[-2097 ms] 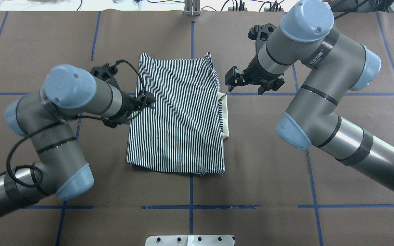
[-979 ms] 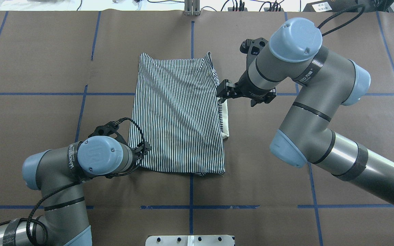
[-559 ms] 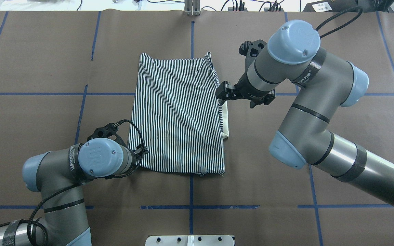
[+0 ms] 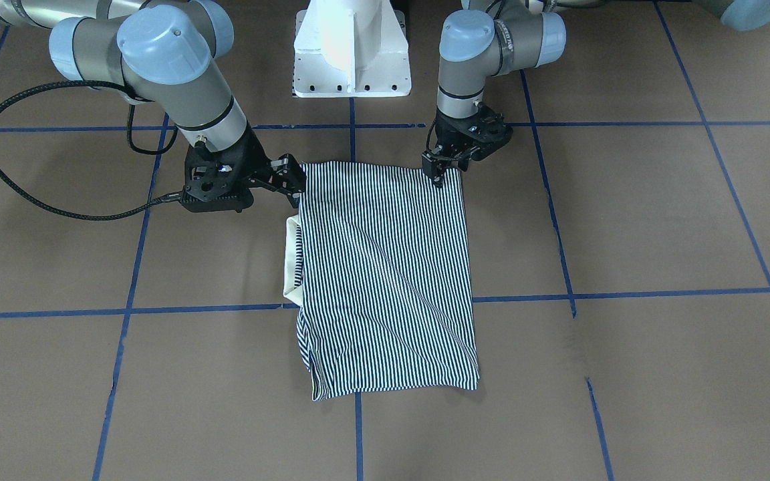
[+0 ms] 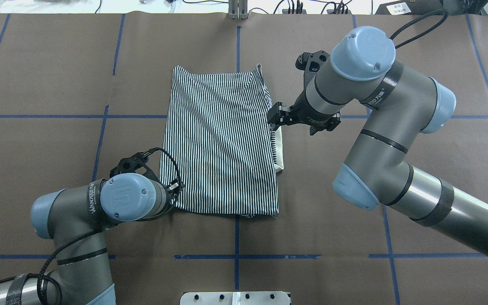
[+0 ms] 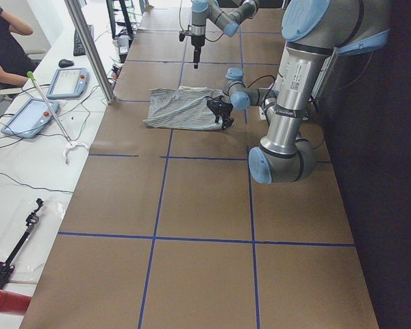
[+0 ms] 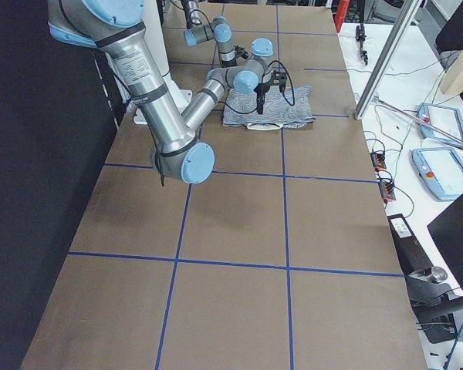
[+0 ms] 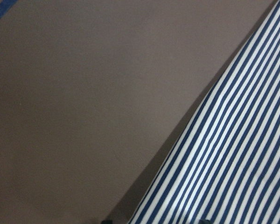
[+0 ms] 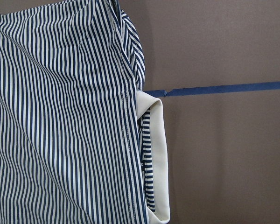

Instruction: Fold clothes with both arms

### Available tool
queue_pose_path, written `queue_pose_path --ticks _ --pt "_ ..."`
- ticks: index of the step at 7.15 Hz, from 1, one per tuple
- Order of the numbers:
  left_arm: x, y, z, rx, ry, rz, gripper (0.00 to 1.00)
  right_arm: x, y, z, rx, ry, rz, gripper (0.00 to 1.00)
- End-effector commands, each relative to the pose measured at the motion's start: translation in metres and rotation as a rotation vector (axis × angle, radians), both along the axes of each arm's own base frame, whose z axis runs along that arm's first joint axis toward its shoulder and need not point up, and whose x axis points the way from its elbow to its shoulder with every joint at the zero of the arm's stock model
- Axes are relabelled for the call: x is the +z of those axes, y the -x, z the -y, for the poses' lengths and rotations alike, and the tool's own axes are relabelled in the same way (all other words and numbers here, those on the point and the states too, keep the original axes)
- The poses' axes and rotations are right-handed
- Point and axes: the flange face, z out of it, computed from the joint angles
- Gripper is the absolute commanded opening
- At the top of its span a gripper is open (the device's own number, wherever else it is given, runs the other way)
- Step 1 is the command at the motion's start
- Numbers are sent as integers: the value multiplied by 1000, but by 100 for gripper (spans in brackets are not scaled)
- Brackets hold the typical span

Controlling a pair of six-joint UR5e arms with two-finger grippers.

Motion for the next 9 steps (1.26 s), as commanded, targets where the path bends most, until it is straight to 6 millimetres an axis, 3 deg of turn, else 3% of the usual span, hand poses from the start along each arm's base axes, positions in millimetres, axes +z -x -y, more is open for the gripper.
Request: queue_pose_path --ticks 1,5,7,9 --pt "0 0 0 2 -3 1 0 0 0 0 0 0 -1 100" --pt "-24 16 -4 73 -96 -33 0 0 -5 -1 41 29 4 100" --pt "-24 16 -4 137 -157 -21 0 -3 16 -31 124 109 6 100" --pt "-33 17 -6 139 -161 -37 0 -2 59 -86 229 217 2 100"
